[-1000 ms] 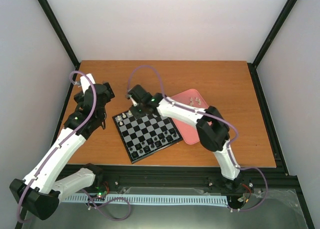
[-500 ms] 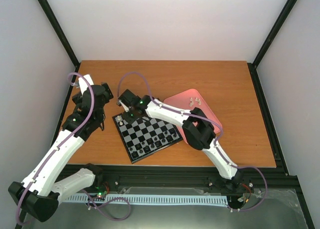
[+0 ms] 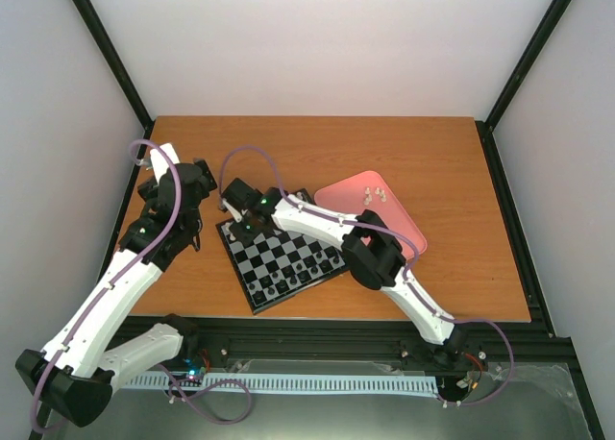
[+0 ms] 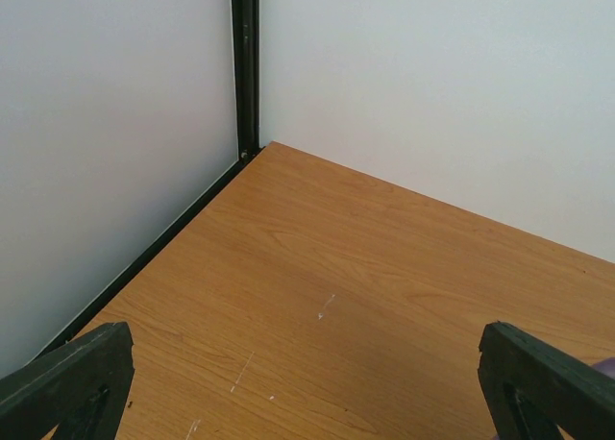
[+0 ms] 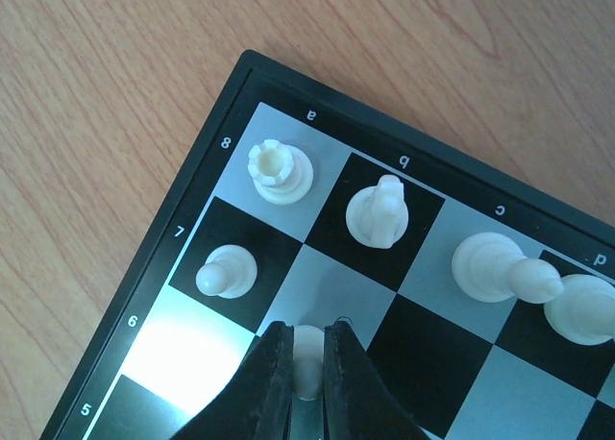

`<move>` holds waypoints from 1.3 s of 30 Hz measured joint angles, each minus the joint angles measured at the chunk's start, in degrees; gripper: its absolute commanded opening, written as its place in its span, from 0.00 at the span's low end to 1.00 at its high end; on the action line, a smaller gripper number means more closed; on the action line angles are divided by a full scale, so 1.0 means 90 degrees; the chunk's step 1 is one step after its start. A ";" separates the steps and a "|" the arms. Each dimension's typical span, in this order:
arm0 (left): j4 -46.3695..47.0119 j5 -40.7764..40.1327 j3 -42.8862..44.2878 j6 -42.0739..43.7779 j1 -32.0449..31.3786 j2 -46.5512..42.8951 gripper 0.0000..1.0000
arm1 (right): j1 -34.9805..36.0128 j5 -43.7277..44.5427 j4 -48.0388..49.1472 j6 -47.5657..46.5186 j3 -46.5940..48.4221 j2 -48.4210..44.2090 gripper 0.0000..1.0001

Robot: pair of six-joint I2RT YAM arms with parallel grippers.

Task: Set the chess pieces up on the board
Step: Place the chess piece on the chessboard.

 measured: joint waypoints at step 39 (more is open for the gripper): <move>0.0000 -0.0012 0.0000 0.0000 0.0000 0.0036 1.00 | 0.0019 0.0039 -0.0206 -0.0158 0.0265 0.0226 0.31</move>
